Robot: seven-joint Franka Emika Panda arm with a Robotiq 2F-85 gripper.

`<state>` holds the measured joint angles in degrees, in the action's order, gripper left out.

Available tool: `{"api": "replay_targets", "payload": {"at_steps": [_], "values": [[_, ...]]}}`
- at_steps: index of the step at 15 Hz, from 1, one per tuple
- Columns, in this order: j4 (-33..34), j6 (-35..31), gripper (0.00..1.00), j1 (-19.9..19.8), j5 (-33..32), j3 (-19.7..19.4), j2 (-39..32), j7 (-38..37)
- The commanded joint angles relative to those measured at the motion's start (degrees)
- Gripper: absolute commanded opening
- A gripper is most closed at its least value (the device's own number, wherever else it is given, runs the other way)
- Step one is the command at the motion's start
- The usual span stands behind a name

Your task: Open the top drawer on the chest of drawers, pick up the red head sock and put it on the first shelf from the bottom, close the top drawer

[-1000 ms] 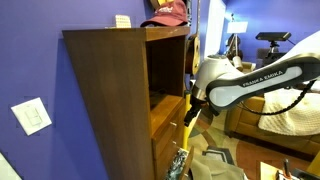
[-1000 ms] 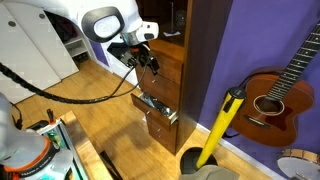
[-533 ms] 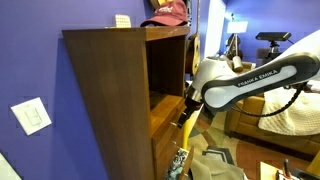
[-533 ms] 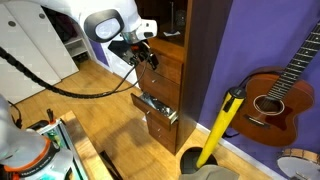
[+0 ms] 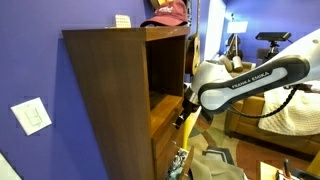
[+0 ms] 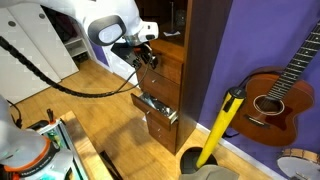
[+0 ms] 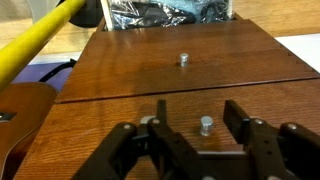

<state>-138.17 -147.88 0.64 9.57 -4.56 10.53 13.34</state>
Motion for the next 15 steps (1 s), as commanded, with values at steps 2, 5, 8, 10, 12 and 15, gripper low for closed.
{"api": "replay_targets", "payload": {"at_steps": [2,5,8,10,12,15], "values": [[0.28,-2.02,0.32,0.72,3.26,-0.67,-1.58,3.47],[0.17,-2.96,0.15,1.43,5.28,-0.86,-1.75,6.09],[0.18,-3.84,0.15,1.51,5.87,-0.96,-2.17,8.14],[0.24,-3.65,0.14,1.49,6.41,-1.15,-2.15,9.37],[0.26,-2.45,0.07,1.39,6.52,-1.31,-1.85,10.32],[0.01,-0.04,0.03,0.93,5.37,-1.47,-0.84,11.14]]}}
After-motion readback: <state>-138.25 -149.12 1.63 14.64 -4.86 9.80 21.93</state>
